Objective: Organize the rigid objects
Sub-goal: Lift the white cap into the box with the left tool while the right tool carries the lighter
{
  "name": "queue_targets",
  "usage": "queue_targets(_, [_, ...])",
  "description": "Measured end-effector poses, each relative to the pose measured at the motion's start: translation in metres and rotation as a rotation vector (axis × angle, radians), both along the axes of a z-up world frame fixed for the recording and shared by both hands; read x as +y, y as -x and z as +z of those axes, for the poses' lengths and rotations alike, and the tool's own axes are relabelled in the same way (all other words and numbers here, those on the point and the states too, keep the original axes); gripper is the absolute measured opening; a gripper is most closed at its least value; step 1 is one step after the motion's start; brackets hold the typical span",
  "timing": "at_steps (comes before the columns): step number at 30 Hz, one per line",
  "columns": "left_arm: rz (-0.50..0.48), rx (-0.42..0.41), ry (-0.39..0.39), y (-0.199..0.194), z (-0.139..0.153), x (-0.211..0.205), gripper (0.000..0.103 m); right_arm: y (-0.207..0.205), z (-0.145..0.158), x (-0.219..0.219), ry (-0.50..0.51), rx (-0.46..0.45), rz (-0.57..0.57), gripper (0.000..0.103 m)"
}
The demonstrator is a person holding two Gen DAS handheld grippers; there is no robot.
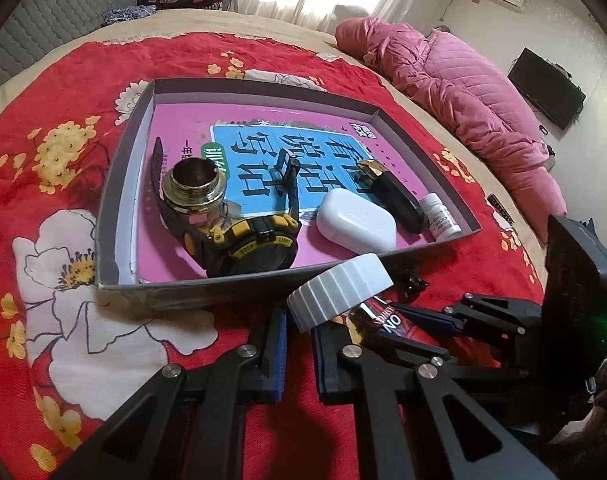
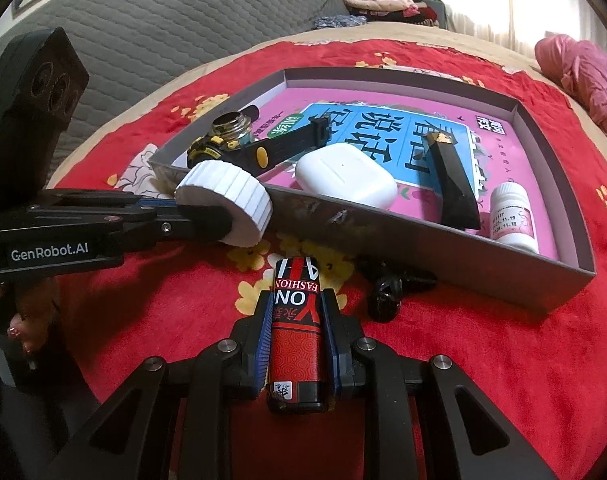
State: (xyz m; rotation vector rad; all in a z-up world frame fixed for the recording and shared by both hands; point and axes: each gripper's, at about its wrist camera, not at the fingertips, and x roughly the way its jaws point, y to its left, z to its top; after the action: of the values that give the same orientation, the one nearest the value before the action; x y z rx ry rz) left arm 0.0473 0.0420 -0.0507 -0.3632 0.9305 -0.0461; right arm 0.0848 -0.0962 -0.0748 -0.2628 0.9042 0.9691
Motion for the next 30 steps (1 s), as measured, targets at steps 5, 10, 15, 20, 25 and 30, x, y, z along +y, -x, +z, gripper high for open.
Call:
queue_targets(5, [0.006, 0.009, -0.017, 0.003, 0.001, -0.001, 0.011, 0.005, 0.003, -0.001, 0.0, 0.001, 0.017, 0.023])
queue_targets(10, [0.01, -0.001, -0.022, 0.007, 0.005, 0.001, 0.011, 0.01, 0.009, -0.005, -0.017, 0.014, 0.02, 0.023])
queue_targets(15, [0.017, -0.013, -0.03, 0.011, 0.012, 0.001, 0.011, 0.022, 0.022, -0.003, -0.037, -0.006, 0.051, 0.023])
queue_targets(20, [0.022, -0.038, -0.046, 0.017, 0.022, 0.0, 0.011, 0.031, 0.032, -0.004, -0.048, -0.033, 0.06, 0.023])
queue_targets(25, [0.038, -0.061, -0.056, 0.024, 0.031, 0.001, 0.011, 0.029, 0.043, -0.013, -0.083, -0.042, 0.029, 0.023])
queue_targets(30, [0.05, -0.093, -0.081, 0.028, 0.043, -0.001, 0.011, 0.023, 0.058, -0.025, -0.137, -0.053, -0.018, 0.023])
